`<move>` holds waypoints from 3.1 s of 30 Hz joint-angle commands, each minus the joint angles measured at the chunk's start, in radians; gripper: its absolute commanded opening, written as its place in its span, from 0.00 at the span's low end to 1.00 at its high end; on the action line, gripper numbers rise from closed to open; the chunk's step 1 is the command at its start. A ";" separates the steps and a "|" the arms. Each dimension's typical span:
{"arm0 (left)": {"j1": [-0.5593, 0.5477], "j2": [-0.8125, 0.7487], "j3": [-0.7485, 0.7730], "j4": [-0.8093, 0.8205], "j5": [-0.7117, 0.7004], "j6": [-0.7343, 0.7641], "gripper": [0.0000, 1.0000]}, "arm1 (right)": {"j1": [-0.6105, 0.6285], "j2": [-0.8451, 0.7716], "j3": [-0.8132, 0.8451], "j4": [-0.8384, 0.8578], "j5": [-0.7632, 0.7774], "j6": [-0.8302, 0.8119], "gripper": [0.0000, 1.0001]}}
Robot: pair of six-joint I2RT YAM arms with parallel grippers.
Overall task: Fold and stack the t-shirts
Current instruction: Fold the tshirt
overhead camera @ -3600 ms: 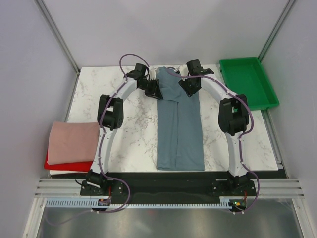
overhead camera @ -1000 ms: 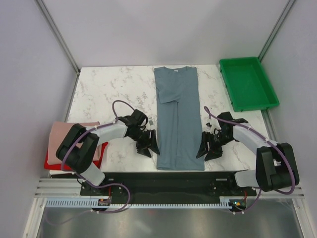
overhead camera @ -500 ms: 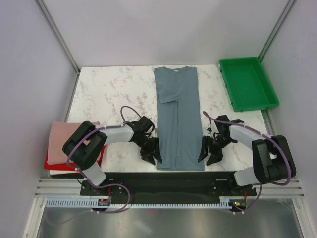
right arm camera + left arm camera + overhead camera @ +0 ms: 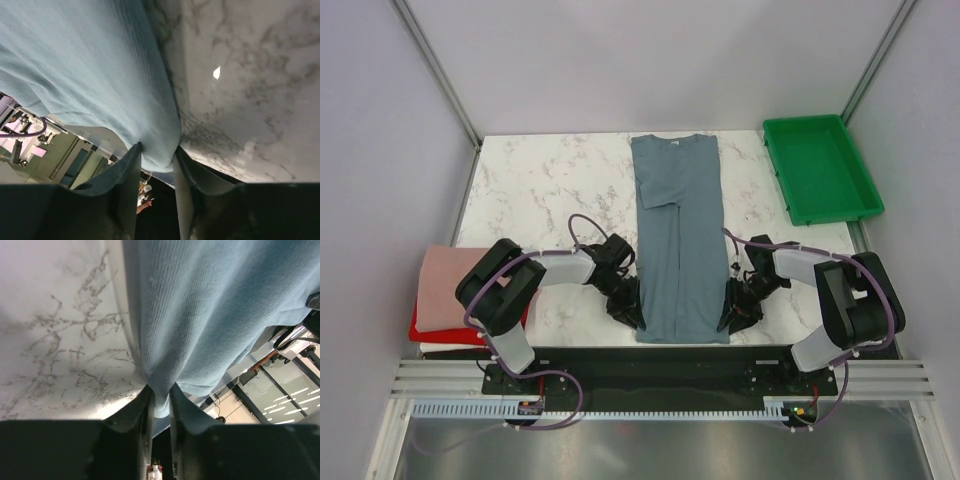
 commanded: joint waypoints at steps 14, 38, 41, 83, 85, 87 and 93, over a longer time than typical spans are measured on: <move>0.107 -0.113 0.229 -0.186 -0.165 0.227 0.02 | -0.107 -0.052 0.281 -0.146 -0.123 -0.157 0.00; 0.225 0.297 0.844 -0.174 -0.349 0.466 0.02 | -0.172 0.420 0.948 0.021 -0.051 -0.193 0.00; 0.236 0.368 0.924 -0.174 -0.365 0.492 0.02 | -0.170 0.504 1.048 0.023 -0.036 -0.206 0.00; 0.291 0.181 0.391 0.034 -0.035 0.031 0.73 | -0.354 0.403 0.502 0.258 -0.322 0.054 0.53; 0.291 0.219 0.401 0.057 -0.010 0.006 0.70 | -0.354 0.414 0.510 0.256 -0.316 0.055 0.52; 0.291 0.242 0.411 0.068 -0.004 -0.007 0.66 | -0.353 0.428 0.510 0.256 -0.312 0.057 0.52; 0.290 0.318 0.467 0.085 -0.003 -0.007 0.50 | -0.353 0.470 0.525 0.262 -0.305 0.057 0.50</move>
